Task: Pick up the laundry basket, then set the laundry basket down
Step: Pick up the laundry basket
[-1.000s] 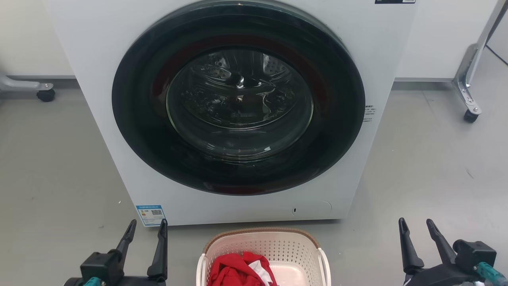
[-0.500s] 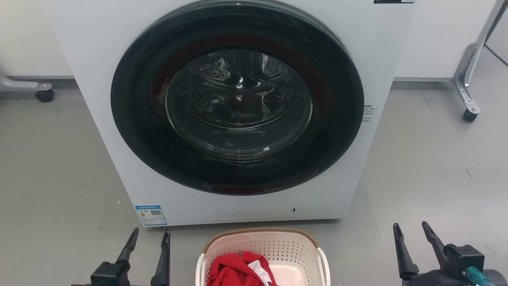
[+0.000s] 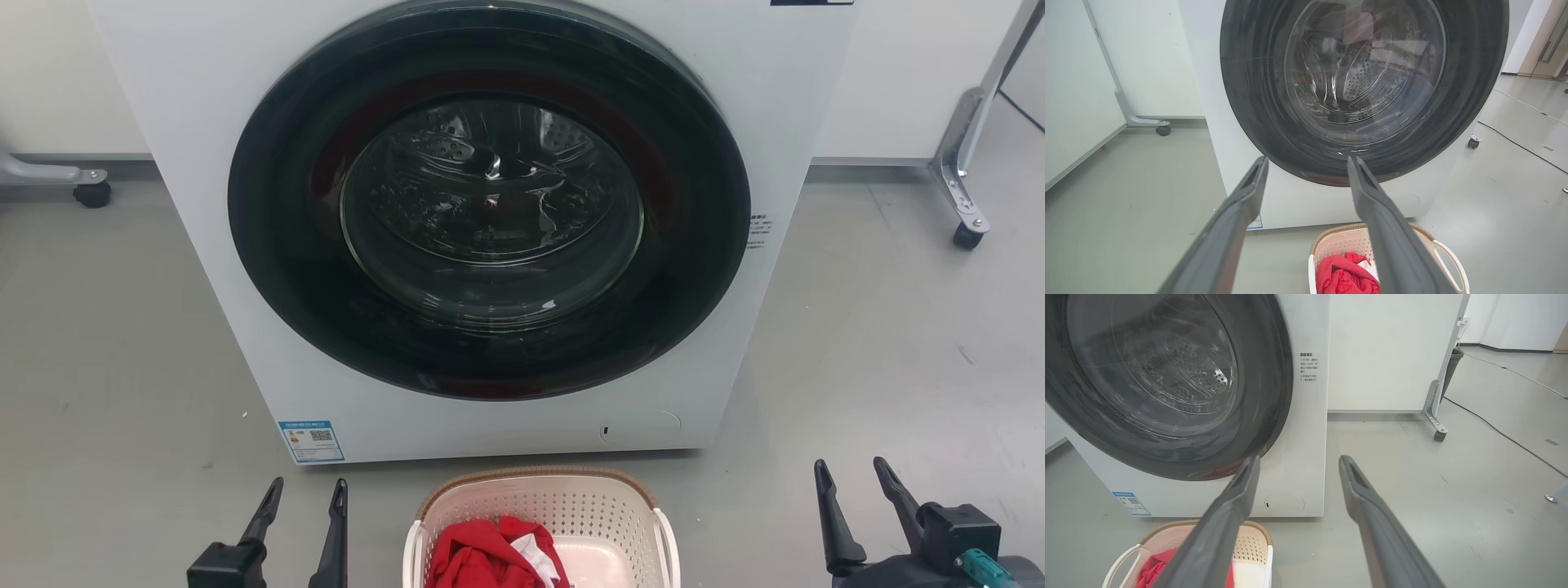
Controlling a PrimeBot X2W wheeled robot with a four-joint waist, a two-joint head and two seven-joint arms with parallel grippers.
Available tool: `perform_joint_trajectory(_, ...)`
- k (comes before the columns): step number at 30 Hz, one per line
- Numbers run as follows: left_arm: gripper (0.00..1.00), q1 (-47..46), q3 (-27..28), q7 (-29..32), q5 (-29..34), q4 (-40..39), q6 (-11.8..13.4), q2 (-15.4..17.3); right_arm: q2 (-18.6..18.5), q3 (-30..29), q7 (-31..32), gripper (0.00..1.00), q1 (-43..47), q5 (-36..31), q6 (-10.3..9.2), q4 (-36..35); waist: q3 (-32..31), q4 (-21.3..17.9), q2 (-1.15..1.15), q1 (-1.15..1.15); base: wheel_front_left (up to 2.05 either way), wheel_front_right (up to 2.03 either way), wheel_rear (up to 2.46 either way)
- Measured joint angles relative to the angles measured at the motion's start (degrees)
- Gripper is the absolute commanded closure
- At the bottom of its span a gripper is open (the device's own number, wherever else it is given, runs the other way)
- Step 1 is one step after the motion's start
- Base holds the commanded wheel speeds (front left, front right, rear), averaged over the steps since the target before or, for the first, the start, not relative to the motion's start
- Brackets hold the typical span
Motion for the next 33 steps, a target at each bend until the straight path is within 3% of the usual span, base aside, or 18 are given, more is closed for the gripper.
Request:
perform_joint_trajectory(19, 0.0, 0.09, -0.09, 0.0, 0.0, 0.43, 0.42, -0.29, 0.12, -0.32, 0.0, 0.0, 0.13, -0.89, 0.1, -0.07, 0.64, 0.13, 0.0, 0.0, 0.0, 0.0, 0.0)
perform_joint_trajectory(33, 0.0, -0.8, -0.14, 0.21, -0.05, -1.25, 0.41, -0.62, 0.23, -0.64, 0.0, 0.0, -0.35, -1.89, 0.1, -2.77, 7.3, 0.15, 0.0, 0.0, 0.0, 0.0, 0.0)
